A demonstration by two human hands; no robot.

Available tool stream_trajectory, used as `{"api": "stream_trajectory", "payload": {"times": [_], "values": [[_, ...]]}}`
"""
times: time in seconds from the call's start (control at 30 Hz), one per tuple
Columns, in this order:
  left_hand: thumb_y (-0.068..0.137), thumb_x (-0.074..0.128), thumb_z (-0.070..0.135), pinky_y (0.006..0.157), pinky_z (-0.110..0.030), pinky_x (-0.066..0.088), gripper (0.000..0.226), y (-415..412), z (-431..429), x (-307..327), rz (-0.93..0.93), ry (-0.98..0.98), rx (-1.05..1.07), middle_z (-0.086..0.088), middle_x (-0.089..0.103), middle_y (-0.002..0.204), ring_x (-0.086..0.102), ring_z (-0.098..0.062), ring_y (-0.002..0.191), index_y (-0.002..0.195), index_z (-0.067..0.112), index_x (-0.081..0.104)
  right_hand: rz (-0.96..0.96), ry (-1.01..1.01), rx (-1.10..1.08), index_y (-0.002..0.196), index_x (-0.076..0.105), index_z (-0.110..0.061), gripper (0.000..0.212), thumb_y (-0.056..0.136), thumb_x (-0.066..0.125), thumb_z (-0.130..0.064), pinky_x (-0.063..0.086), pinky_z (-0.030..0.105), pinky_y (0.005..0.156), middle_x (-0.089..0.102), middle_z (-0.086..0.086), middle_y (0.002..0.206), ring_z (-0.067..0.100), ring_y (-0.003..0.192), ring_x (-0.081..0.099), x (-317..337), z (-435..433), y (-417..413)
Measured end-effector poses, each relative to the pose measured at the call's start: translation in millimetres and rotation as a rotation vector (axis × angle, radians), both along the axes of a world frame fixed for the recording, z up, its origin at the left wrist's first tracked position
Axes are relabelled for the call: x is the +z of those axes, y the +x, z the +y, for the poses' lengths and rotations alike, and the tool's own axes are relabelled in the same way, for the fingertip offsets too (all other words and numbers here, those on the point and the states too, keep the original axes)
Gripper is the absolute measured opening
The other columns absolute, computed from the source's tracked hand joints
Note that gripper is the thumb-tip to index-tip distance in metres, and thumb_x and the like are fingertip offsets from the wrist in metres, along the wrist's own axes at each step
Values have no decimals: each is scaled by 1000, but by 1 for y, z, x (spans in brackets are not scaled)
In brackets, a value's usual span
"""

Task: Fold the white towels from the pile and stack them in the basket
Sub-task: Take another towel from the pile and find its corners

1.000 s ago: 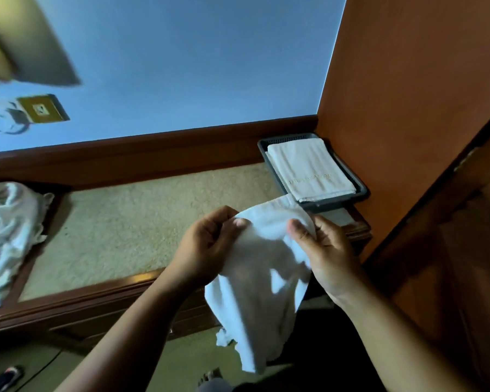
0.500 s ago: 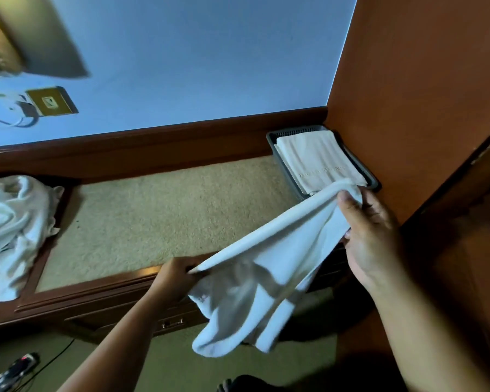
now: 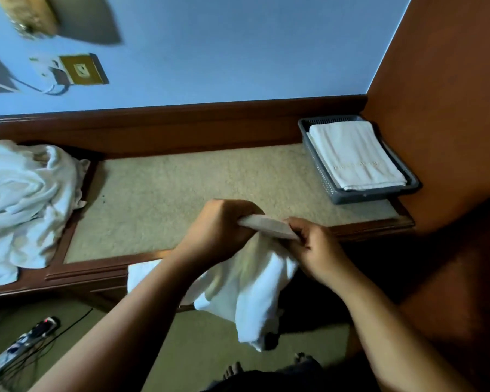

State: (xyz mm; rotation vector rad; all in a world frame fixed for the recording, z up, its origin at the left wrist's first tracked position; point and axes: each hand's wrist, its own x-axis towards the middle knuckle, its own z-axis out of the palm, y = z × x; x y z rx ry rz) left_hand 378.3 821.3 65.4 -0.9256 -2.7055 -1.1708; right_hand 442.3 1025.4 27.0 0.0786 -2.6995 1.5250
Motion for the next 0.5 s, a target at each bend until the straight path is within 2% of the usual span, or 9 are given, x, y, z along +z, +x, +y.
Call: {"api": "stream_trajectory", "payload": {"times": [0.07, 0.1, 0.13, 0.2, 0.27, 0.3, 0.4, 0.47, 0.5], "values": [[82, 78, 20, 60, -12, 41, 9, -10, -15, -11, -51, -89, 51, 11, 72, 74, 63, 0, 73, 86, 28, 78, 96, -55, -39, 93, 67, -26, 18, 82, 54, -32, 52, 35, 70, 69, -3, 80, 4, 74, 63, 13, -5, -9], [83, 79, 26, 57, -14, 39, 8, -15, -26, -21, -120, -157, 63, 15, 68, 70, 61, 2, 68, 81, 33, 77, 131, -71, -35, 94, 65, -25, 15, 84, 56, -29, 48, 33, 66, 67, -2, 76, 3, 70, 59, 21, -4, -13], [83, 80, 30, 56, -17, 39, 15, -18, -37, -33, -194, -211, 71, 20, 65, 65, 59, 5, 64, 73, 40, 74, 128, -108, -18, 94, 65, -24, 14, 84, 58, -29, 46, 34, 65, 66, 0, 75, 4, 69, 58, 27, -2, -16], [79, 78, 40, 59, -23, 42, 19, -19, -61, -55, -341, -203, 127, 25, 64, 63, 57, 10, 60, 63, 47, 69, 75, -349, -26, 91, 71, -22, 17, 79, 64, -32, 46, 35, 68, 67, 2, 75, 14, 74, 60, 39, 3, -22], [77, 72, 45, 57, -22, 43, 12, -20, -82, -66, -396, -75, 248, 22, 64, 59, 55, 8, 56, 66, 47, 72, 1, -620, -186, 85, 76, -18, 17, 72, 68, -27, 47, 35, 72, 69, 8, 78, 24, 75, 63, 46, 16, -30], [82, 74, 38, 53, -19, 41, 16, -22, -92, -65, -408, 10, 326, 20, 63, 56, 53, 7, 53, 66, 41, 74, -45, -700, -266, 84, 76, -14, 19, 70, 69, -24, 48, 37, 74, 69, 13, 79, 28, 75, 65, 48, 23, -32], [93, 72, 15, 44, -14, 40, 18, -28, -110, -56, -499, 256, 425, 10, 62, 53, 52, 2, 47, 75, 17, 75, -235, -738, -319, 86, 75, -11, 23, 70, 70, -26, 52, 43, 78, 70, 19, 87, 33, 77, 68, 43, 41, -38], [90, 74, 18, 39, -17, 38, 15, -29, -112, -42, -545, 346, 412, 5, 59, 50, 50, -6, 42, 77, 12, 73, -324, -735, -309, 84, 76, -12, 17, 80, 66, -25, 54, 37, 75, 72, 14, 87, 29, 77, 70, 36, 46, -38], [86, 78, 25, 39, -18, 37, 19, -29, -111, -35, -563, 394, 395, 2, 58, 51, 49, -10, 42, 76, 11, 73, -342, -719, -315, 84, 76, -11, 19, 83, 66, -26, 54, 35, 74, 73, 12, 86, 28, 77, 70, 33, 47, -38]]}}
